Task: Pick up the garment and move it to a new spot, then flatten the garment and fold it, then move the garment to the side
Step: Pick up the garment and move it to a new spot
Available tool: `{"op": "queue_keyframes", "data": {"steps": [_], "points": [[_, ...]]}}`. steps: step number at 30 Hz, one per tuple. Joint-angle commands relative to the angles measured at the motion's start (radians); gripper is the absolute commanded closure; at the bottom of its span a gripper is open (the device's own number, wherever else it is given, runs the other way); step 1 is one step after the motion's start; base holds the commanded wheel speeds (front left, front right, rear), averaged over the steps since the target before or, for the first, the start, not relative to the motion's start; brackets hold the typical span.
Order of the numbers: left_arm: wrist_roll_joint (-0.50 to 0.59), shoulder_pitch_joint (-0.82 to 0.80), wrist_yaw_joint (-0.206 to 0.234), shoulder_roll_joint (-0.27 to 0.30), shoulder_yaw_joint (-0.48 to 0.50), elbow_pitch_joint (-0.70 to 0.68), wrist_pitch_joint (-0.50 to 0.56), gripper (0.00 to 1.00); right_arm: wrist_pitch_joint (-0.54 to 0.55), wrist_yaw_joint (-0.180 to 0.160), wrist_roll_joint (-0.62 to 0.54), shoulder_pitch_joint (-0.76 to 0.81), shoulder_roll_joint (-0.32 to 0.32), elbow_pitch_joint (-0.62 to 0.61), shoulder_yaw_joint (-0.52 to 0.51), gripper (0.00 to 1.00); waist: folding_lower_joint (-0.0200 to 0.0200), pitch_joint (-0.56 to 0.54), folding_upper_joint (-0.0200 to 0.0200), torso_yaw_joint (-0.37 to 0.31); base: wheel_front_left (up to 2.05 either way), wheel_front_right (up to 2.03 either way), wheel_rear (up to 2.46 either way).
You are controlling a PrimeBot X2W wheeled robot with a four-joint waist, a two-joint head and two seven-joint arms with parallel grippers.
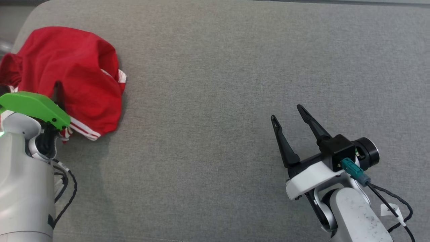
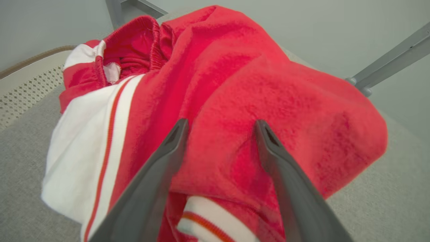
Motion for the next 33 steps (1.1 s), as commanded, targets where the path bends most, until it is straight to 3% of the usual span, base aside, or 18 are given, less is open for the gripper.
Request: {"op": "queue_keyframes", "data": {"steps": [1,5,6,7,14,19,25,33], "points": [[0.021,-0.015,0.020,0.020,-0.006,0.019,0.009,0.00,-0.003,-0.001,0.000,-0.012,-0.003,-0.002,0.002,0.00,-0.0001,0.062,-0.0001,-0.071,0.00,0.00,0.00],[0.043,-0.019,0.058,0.042,-0.019,0.054,0.021,0.00,-0.012,-0.001,0.006,0.002,-0.004,0.006,0.003,0.00,-0.0001,0.052,-0.0001,-0.083,0.00,0.00,0.00],[0.048,-0.019,0.063,0.044,-0.023,0.057,0.022,0.68,-0.013,-0.001,0.008,0.004,-0.004,0.008,0.001,0.00,-0.0001,0.048,-0.0001,-0.084,0.00,0.00,0.00],[0.053,-0.022,0.070,0.045,-0.027,0.055,0.013,1.00,-0.013,-0.001,0.011,0.006,-0.004,0.011,-0.003,0.00,-0.0001,0.040,-0.0001,-0.082,0.00,0.00,0.00],[0.095,-0.039,0.117,0.061,-0.043,0.008,-0.103,1.00,-0.022,-0.001,0.034,0.010,-0.003,0.040,0.000,0.00,-0.0001,-0.033,-0.0001,-0.062,0.00,0.00,0.00],[0.138,-0.079,0.108,0.052,-0.082,-0.036,-0.171,1.00,-0.044,-0.001,0.073,0.027,-0.003,0.085,0.022,0.00,-0.0001,-0.132,-0.0001,-0.053,0.00,0.00,0.00],[0.171,-0.138,0.076,0.042,-0.140,-0.108,-0.182,1.00,-0.077,-0.001,0.135,0.052,-0.004,0.133,0.054,0.00,-0.0001,-0.245,-0.0001,-0.106,0.00,0.00,0.00],[0.185,-0.223,0.046,0.006,-0.199,-0.231,-0.142,1.00,-0.097,-0.001,0.162,0.070,-0.004,0.158,0.052,0.00,-0.0001,-0.303,-0.0001,-0.228,0.00,0.00,0.00]]}}
